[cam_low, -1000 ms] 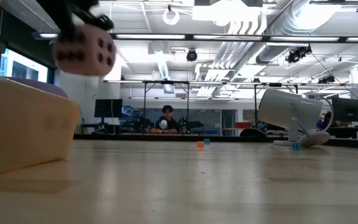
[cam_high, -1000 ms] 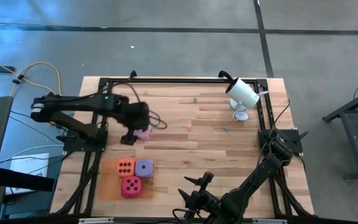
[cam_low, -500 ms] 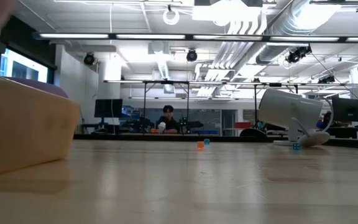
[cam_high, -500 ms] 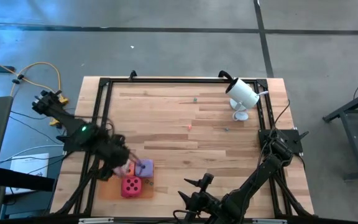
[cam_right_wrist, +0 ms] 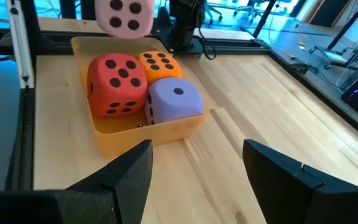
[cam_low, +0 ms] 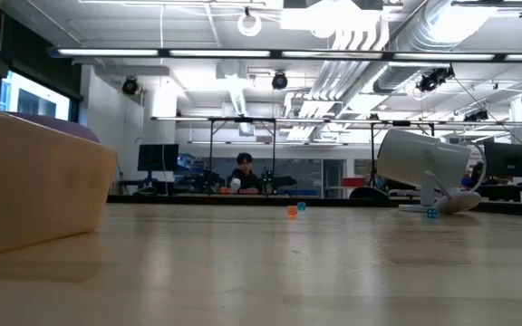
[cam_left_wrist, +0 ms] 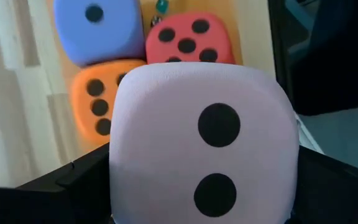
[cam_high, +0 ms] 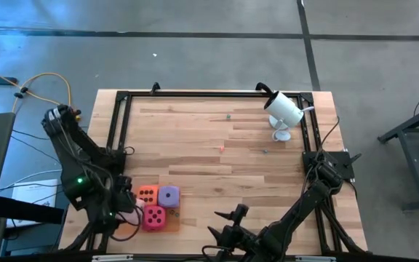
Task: Pick & Place Dice
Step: Put the large pink dice into the orange bin
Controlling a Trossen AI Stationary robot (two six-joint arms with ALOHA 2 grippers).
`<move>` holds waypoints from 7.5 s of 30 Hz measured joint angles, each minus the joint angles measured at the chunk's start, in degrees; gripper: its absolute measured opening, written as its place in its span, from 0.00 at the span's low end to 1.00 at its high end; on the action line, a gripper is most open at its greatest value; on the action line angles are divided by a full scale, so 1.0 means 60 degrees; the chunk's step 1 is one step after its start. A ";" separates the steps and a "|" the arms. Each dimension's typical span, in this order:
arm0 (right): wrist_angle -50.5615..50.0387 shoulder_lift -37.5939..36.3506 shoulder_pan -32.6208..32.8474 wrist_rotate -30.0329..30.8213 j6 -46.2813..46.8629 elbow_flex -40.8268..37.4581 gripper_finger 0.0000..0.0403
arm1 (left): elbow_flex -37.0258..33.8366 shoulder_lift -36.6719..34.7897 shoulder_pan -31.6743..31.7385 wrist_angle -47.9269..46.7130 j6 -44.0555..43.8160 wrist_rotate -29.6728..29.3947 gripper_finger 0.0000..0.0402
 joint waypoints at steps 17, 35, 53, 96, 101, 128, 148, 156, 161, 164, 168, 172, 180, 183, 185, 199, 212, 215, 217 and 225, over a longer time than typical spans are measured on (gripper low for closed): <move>0.0064 0.0000 -0.0105 -0.0005 -0.0061 -0.0002 0.59 | -0.1742 -0.0011 0.0112 0.1831 -0.0940 -0.0135 0.92; 0.0099 0.0000 -0.0131 -0.0075 -0.0061 -0.0001 0.59 | -0.1753 0.0000 0.0116 0.2408 -0.0874 -0.0045 0.99; 0.8265 0.1163 -0.2176 -0.3431 -0.6227 0.0009 0.59 | -0.1753 0.0000 0.0116 0.2363 -0.1354 -0.0283 0.99; 0.9816 0.2376 -0.4665 -1.0059 -0.5820 0.0539 0.59 | -0.1738 -0.0007 0.1148 0.2865 -0.0987 -0.0791 0.99; 0.9888 0.2732 -0.4707 -1.0345 -0.5479 0.0577 0.59 | -0.1753 -0.0024 0.1248 0.2816 -0.0870 -0.0240 0.99; 0.8554 0.3005 -0.4679 -1.0286 -0.5222 0.0737 0.59 | -0.1742 -0.1210 0.1235 0.2813 -0.0881 -0.1376 0.99; 1.0475 0.2262 -0.4371 -0.8593 -0.6750 0.0763 0.59 | -0.1742 0.0087 0.0797 0.3712 0.0763 -0.1697 0.99; 1.0857 0.2303 -0.4477 -0.9225 -0.6709 0.0766 0.59 | -0.1742 0.0164 0.1609 0.3938 0.1290 -0.1390 0.99; 1.0335 0.2317 -0.4523 -0.9126 -0.6569 0.0766 0.59 | -0.1742 0.0164 0.2063 0.4241 0.1394 -0.1372 0.99; 1.0177 0.2336 -0.4591 -0.8958 -0.6240 0.0768 0.59 | -0.1742 0.0140 0.2210 0.4242 0.1403 -0.1359 0.99; 1.0062 0.2546 -0.4702 -0.9060 -0.5811 0.0800 0.59 | -0.1767 0.0084 0.2240 0.4169 0.1563 -0.1339 0.99; 1.0248 0.2905 -0.4820 -0.9295 -0.5328 0.0832 0.59 | -0.1778 -0.0055 0.2225 0.3945 0.1439 -0.1197 0.99; 1.0264 0.3112 -0.4945 -0.9522 -0.5084 0.0823 0.59 | -0.1778 -0.0171 0.2221 0.3446 0.1334 -0.1266 0.99; 1.0260 0.3115 -0.4947 -0.9524 -0.5083 0.0817 0.59 | -0.1778 -0.0214 0.2221 0.3437 0.1341 -0.1282 0.99; 1.0121 0.3111 -0.4947 -0.9542 -0.5077 0.0817 0.59 | -0.1778 -0.0239 0.2221 0.3419 0.1346 -0.1345 0.99; 0.9594 0.3147 -0.4958 -0.9556 -0.4716 0.0828 0.59 | -0.1778 -0.0848 0.2221 0.3387 0.1332 -0.1860 0.99; 0.9148 0.3191 -0.4914 -0.9646 -0.4699 0.0799 0.59 | -0.1716 -0.1292 0.2095 0.3387 0.1319 -0.2088 0.99; 0.9325 0.3202 -0.4914 -0.9637 -0.4777 0.0787 0.59 | -0.1698 -0.1519 0.1999 0.3481 0.1274 -0.2386 0.99; 0.9353 0.3081 -0.4913 -0.9637 -0.4975 0.0781 0.59 | -0.1698 -0.1710 0.1900 0.3461 0.1228 -0.2677 0.99; 0.9182 0.2645 -0.4907 -0.9547 -0.5833 0.0740 0.59 | -0.1702 -0.2332 0.1515 0.3428 0.1225 -0.3175 0.99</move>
